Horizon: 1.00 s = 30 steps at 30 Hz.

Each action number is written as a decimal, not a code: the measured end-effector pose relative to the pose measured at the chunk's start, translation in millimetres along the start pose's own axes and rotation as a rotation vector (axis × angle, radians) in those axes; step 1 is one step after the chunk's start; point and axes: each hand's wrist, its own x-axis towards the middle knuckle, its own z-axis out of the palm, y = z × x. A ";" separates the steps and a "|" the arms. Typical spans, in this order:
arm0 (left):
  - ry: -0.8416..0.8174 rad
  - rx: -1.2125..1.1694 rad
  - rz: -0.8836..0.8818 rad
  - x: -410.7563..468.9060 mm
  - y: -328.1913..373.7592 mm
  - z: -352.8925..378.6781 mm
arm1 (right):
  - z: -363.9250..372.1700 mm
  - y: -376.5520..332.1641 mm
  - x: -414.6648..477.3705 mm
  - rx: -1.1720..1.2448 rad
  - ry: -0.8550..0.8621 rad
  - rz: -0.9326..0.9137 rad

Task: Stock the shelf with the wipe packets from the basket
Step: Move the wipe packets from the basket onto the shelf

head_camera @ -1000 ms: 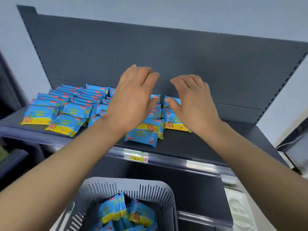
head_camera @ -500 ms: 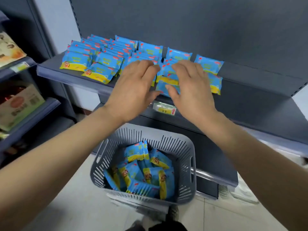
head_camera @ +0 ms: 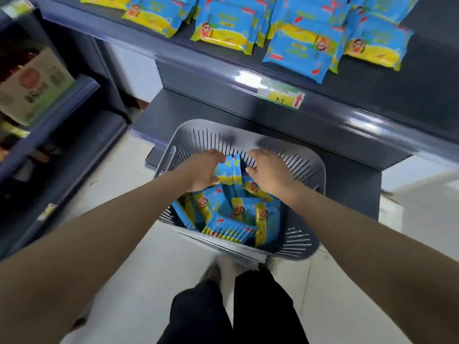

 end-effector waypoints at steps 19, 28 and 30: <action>-0.440 0.015 -0.254 31.7 -40.8 77.9 | 102.9 -3.4 77.6 0.707 -0.167 0.609; -0.448 -0.047 -0.223 18.5 -26.9 49.5 | 90.5 -10.6 74.3 0.603 -0.116 0.523; -0.410 -0.051 -0.215 12.4 -22.7 33.9 | 80.5 -12.6 69.6 0.625 -0.097 0.496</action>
